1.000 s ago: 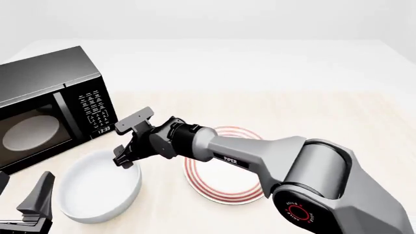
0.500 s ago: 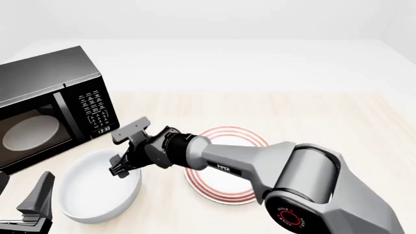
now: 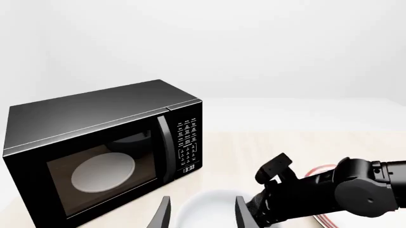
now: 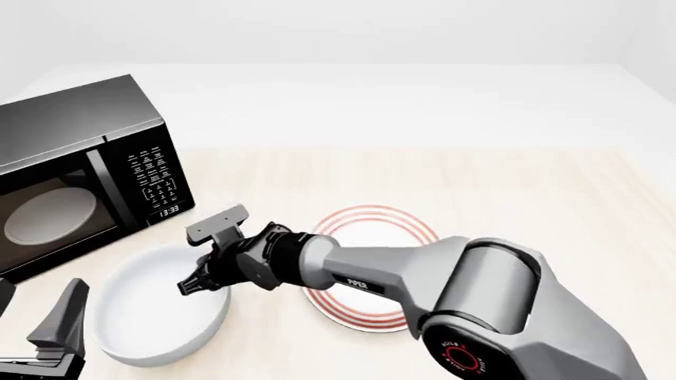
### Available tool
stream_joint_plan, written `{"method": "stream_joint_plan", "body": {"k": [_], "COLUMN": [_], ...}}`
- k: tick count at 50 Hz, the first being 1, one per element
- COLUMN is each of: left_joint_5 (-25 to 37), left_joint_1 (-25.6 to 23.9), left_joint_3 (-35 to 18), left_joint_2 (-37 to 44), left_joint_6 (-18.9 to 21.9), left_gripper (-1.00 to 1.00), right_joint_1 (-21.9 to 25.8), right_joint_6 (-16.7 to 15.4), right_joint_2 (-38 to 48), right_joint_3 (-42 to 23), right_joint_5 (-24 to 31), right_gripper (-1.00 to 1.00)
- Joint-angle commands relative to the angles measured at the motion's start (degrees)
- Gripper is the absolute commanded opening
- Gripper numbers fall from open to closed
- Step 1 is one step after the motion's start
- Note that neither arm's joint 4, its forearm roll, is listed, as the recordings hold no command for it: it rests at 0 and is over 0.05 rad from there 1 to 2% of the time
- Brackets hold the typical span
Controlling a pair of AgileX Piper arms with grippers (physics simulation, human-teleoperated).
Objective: Put the white bowl to the right of the plate.
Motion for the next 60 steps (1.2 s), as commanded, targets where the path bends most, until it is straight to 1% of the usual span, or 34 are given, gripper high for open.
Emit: {"method": "stream_joint_plan", "body": {"k": [1,9,18,21,35,41,47,54,60], "left_joint_5": [0.00,0.00,0.00,0.00,0.00,0.00,0.00,0.00,0.00], "left_joint_1": [0.00,0.00,0.00,0.00,0.00,0.00,0.00,0.00,0.00], "left_joint_3": [0.00,0.00,0.00,0.00,0.00,0.00,0.00,0.00,0.00], "left_joint_2": [0.00,0.00,0.00,0.00,0.00,0.00,0.00,0.00,0.00], "left_joint_6": [0.00,0.00,0.00,0.00,0.00,0.00,0.00,0.00,0.00], "left_gripper": [1.00,1.00,1.00,1.00,1.00,1.00,1.00,1.00,1.00], "right_joint_1": [0.89,0.60,-0.95,-2.44,-6.44,-9.49,-14.87,-20.30,-23.76], "right_joint_6": [0.46,-0.04,-2.24,-3.76,-6.90,-8.12,-9.92,-10.01,-9.58], "right_joint_2": [1.35,-0.15,-5.68,-8.88,-19.36,-24.33,-31.55,-39.03,-43.61], "right_joint_3": [1.48,2.50,5.52,7.78,16.76,21.65,28.45,36.50,43.15], "right_joint_5": [-0.85,-1.09,-1.49,-2.21,-5.22,-6.95,-9.11,-12.20,-15.22], "right_gripper": [-1.00,-1.00,-1.00,-1.00,-1.00,-1.00,-1.00,-1.00,-1.00]}}
